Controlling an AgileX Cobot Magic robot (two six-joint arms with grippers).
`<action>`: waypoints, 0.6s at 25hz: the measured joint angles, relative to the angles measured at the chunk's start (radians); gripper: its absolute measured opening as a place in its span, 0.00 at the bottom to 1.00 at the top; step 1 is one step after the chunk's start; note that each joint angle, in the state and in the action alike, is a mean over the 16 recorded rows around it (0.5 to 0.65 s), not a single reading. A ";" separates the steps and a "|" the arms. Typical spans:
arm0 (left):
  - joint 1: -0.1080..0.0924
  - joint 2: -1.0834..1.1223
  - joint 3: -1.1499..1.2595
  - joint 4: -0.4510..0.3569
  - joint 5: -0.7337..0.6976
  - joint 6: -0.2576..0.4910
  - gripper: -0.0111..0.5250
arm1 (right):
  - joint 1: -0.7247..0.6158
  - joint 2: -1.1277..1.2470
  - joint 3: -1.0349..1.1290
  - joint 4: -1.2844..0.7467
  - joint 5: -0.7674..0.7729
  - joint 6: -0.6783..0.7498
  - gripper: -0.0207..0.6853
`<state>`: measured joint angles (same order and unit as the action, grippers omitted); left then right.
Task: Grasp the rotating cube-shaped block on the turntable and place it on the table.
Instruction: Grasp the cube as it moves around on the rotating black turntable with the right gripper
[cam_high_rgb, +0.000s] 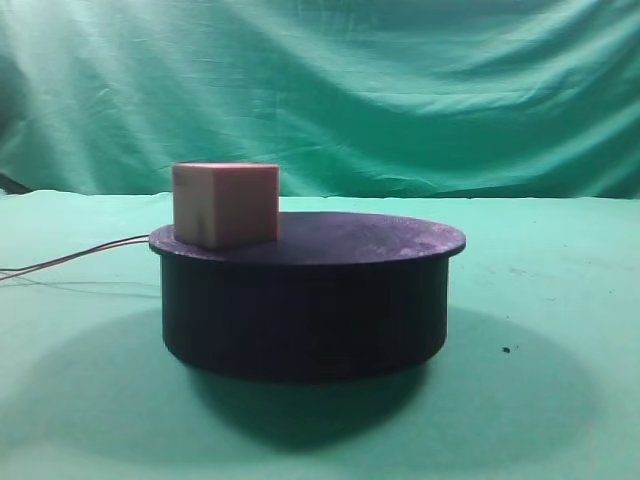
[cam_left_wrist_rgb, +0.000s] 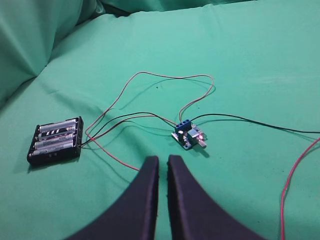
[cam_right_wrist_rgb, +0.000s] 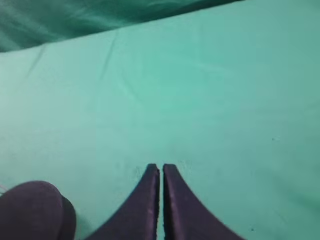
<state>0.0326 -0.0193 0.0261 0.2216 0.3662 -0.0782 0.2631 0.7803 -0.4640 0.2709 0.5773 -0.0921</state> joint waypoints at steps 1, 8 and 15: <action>0.000 0.000 0.000 0.000 0.000 0.000 0.02 | 0.025 0.038 -0.013 -0.001 0.008 -0.003 0.03; 0.000 0.000 0.000 0.000 0.000 0.000 0.02 | 0.226 0.312 -0.157 -0.013 0.072 0.019 0.06; 0.000 0.000 0.000 0.000 0.000 0.000 0.02 | 0.375 0.538 -0.357 -0.019 0.166 0.065 0.33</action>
<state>0.0326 -0.0193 0.0261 0.2216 0.3662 -0.0782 0.6384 1.3187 -0.8212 0.2518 0.7435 -0.0268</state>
